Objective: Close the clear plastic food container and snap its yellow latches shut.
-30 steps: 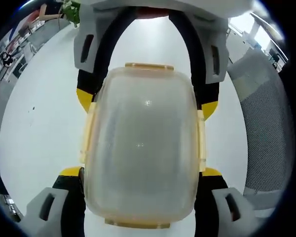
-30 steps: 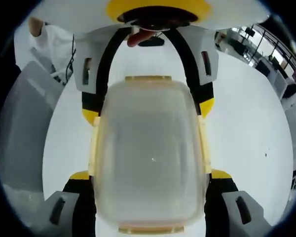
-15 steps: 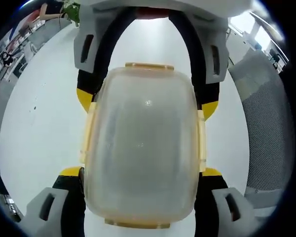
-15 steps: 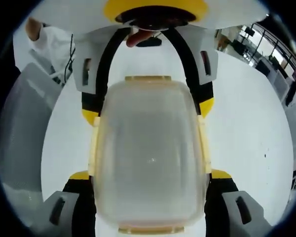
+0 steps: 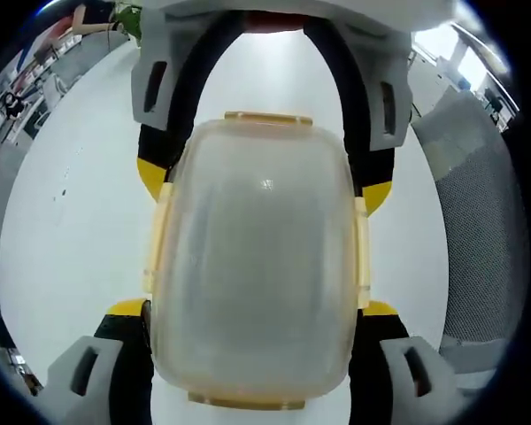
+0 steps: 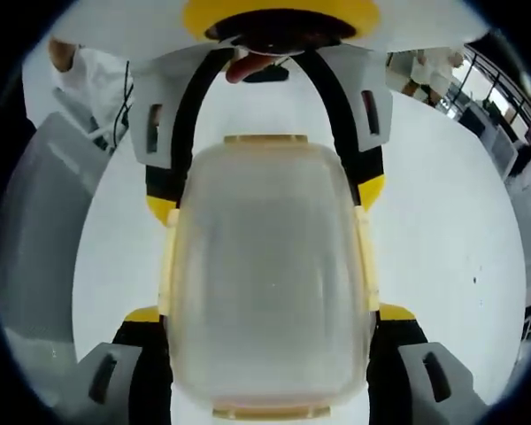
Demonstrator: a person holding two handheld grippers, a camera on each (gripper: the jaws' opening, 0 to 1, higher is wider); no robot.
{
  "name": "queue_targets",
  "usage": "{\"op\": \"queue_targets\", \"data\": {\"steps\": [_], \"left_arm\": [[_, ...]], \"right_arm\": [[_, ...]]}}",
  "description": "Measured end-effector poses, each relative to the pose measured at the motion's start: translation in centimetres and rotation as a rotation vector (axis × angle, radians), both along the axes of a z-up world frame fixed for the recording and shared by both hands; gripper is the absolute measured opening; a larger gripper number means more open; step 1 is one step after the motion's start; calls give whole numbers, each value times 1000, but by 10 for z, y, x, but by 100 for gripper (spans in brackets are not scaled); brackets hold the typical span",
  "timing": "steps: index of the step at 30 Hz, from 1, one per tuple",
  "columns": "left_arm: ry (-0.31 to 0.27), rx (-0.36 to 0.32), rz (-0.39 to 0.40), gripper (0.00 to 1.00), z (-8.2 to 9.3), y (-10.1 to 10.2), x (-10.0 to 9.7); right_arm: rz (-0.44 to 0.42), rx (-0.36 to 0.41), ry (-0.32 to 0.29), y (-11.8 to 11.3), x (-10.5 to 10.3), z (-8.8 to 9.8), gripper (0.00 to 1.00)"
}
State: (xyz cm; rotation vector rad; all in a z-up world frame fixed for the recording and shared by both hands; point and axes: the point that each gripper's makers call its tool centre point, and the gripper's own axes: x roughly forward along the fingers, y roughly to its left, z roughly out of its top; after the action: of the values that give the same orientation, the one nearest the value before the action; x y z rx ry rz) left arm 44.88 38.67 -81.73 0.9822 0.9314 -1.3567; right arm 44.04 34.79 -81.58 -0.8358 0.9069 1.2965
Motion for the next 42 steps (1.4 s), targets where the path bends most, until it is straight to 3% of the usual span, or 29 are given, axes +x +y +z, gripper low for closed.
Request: {"op": "queue_targets", "data": {"steps": [29, 34, 36, 42], "left_arm": [[1, -4, -1, 94, 0, 0, 2], [-14, 23, 4, 95, -3, 0, 1], [-53, 71, -73, 96, -7, 6, 1], [-15, 22, 9, 97, -3, 0, 2]], "right_arm": [[1, 8, 1, 1, 1, 0, 93], [5, 14, 2, 0, 2, 1, 94], [8, 12, 0, 0, 2, 1, 94], [9, 15, -7, -1, 2, 1, 95]]}}
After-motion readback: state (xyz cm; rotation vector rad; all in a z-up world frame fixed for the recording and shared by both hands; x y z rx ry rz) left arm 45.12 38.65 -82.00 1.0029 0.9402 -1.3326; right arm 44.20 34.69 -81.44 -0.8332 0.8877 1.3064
